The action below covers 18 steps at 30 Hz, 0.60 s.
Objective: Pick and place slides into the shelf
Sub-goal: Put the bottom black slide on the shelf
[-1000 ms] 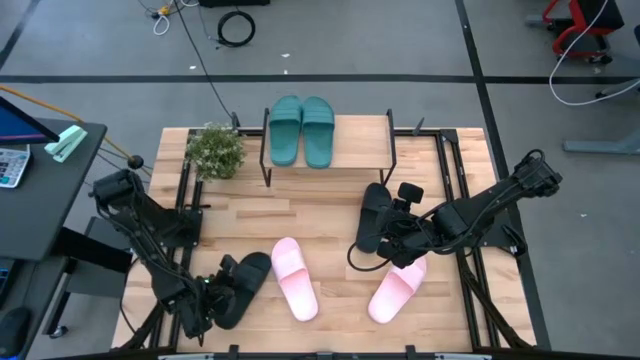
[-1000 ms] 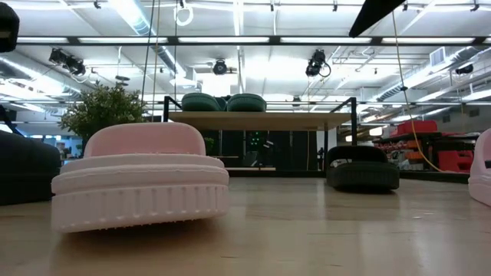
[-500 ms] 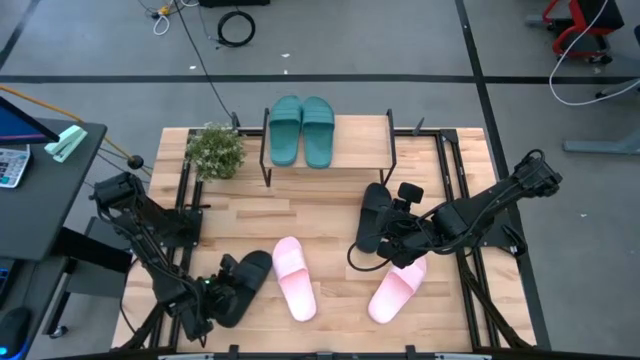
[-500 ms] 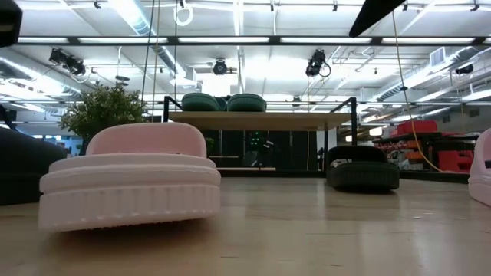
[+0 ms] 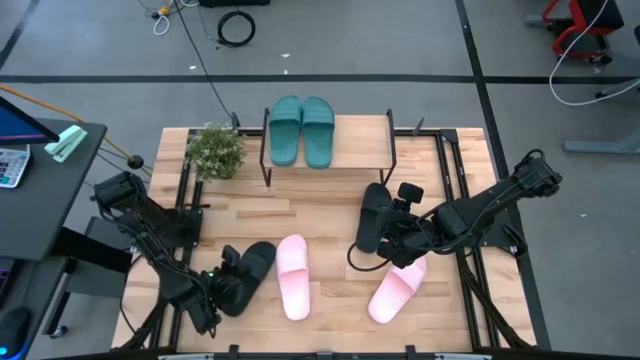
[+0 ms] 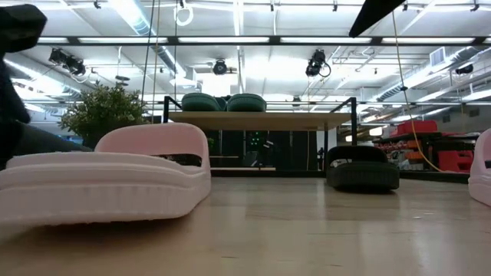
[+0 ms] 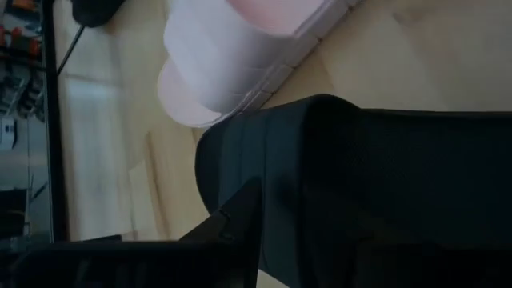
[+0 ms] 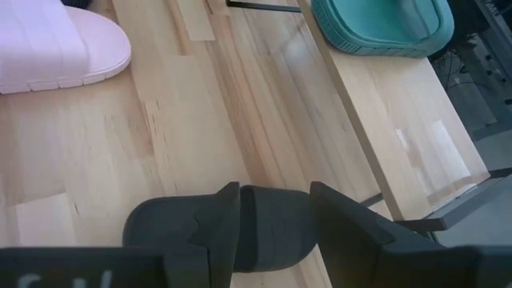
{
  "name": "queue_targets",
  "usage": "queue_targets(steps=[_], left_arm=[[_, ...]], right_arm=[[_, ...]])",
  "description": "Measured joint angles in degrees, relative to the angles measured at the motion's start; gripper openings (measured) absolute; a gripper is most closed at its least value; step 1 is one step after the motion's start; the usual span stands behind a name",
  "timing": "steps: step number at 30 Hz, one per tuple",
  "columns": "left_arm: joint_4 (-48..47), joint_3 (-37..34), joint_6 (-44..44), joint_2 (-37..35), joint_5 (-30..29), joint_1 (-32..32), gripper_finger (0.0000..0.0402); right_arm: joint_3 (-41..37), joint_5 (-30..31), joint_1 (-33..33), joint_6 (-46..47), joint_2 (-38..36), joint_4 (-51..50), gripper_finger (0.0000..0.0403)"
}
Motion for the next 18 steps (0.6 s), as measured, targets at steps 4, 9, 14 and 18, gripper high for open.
queue_targets(steps=[4,9,14,18], left_arm=[[0.04,0.00,-0.09,0.02,-1.06,1.72,0.0093],[0.05,0.00,-1.26,0.30,-1.24,4.05,0.0093],[0.10,0.00,-1.26,3.14,-1.24,5.65,0.0093],[0.13,0.02,-1.59,6.68,-2.11,6.90,0.0094]], right_arm=[[0.00,0.01,0.00,0.00,0.00,0.00,0.0160],[0.00,-0.01,0.02,0.00,0.00,0.00,0.0160],[0.00,0.01,0.01,0.00,0.00,0.02,0.0160],[0.00,0.01,0.02,0.00,0.00,0.02,0.0160]])
